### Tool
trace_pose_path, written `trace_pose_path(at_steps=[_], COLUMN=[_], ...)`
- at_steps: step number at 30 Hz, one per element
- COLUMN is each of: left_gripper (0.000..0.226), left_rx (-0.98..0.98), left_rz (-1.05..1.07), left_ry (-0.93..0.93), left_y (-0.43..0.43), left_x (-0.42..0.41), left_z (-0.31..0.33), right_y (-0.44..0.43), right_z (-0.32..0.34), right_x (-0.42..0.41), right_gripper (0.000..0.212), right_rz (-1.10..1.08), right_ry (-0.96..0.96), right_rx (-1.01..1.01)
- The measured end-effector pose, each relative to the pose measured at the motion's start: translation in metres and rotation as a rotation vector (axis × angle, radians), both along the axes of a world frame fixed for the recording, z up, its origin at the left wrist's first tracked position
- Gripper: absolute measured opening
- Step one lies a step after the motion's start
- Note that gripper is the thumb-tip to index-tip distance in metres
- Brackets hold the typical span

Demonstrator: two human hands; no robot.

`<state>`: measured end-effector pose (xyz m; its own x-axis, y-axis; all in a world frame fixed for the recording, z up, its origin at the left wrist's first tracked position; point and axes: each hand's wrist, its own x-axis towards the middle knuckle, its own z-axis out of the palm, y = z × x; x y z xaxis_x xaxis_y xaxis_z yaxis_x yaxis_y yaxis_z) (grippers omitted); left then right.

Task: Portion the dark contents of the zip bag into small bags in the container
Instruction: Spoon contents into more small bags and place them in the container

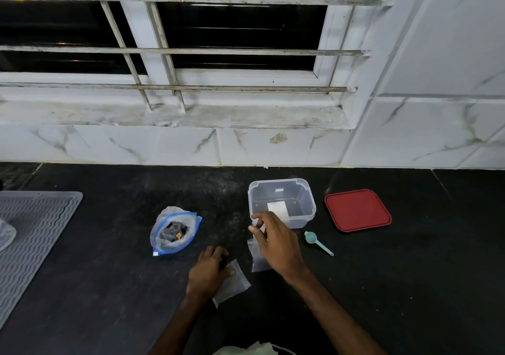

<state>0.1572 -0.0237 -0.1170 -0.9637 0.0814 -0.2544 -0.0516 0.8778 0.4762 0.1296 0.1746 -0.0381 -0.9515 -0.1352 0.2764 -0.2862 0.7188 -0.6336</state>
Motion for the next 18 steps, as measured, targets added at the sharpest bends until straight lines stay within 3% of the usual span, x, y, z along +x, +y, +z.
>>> trace_pose_path(at_steps=[7,12,18], left_gripper=[0.007,0.036,0.008], left_rx=[0.016,-0.011,-0.003], left_rz=[0.013,0.01,0.009], left_ry=[-0.075,-0.064,-0.046], left_y=[0.001,0.004,0.004], left_x=[-0.004,-0.003,-0.002], left_z=[0.007,0.011,0.02], right_y=[-0.005,-0.006,-0.008], right_z=[0.0,0.001,0.0], right_x=[-0.009,-0.014,-0.005], right_gripper=[0.021,0.019,0.013], right_rz=[0.033,0.027,0.018], right_ry=[-0.021,-0.04,-0.022], right_rx=[0.039,0.057,0.028])
